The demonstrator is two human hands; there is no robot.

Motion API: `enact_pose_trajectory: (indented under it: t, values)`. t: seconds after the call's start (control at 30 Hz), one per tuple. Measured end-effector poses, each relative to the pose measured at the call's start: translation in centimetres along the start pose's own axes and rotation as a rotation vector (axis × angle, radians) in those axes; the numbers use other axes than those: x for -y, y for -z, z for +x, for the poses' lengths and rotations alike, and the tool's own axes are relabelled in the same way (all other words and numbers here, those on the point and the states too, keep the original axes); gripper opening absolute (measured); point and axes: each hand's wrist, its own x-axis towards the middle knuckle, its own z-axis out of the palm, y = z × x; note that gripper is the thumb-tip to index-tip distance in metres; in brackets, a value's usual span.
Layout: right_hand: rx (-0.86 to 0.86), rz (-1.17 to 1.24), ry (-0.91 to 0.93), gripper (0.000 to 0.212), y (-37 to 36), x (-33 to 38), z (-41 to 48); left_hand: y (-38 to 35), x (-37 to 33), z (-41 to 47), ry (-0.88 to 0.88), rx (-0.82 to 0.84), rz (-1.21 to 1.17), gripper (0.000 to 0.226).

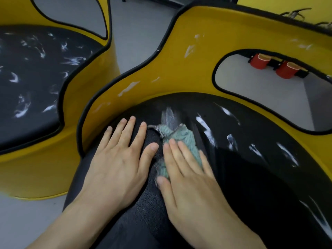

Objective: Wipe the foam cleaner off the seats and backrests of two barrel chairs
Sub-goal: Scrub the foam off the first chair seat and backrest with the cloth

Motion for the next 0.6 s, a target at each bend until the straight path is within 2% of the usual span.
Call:
enact_pose_trajectory:
  t: [0.13,0.4,0.47,0.6]
  values:
    - [0.065,0.011,-0.023,0.067,0.5,-0.2,1.1,0.0,-0.1,0.1,0.013,0.006,-0.014,0.078]
    - [0.100,-0.003,-0.135,0.063,1.1,-1.5,13.1,0.0,0.0,0.0,0.006,-0.001,-0.006,0.074]
    - [0.089,-0.018,-0.129,0.063,1.0,-1.2,11.6,0.1,0.0,0.0,0.008,0.002,-0.012,0.074]
    - [0.023,0.007,-0.043,0.065,0.1,0.5,3.2,0.0,0.1,0.0,0.011,0.007,-0.024,0.073]
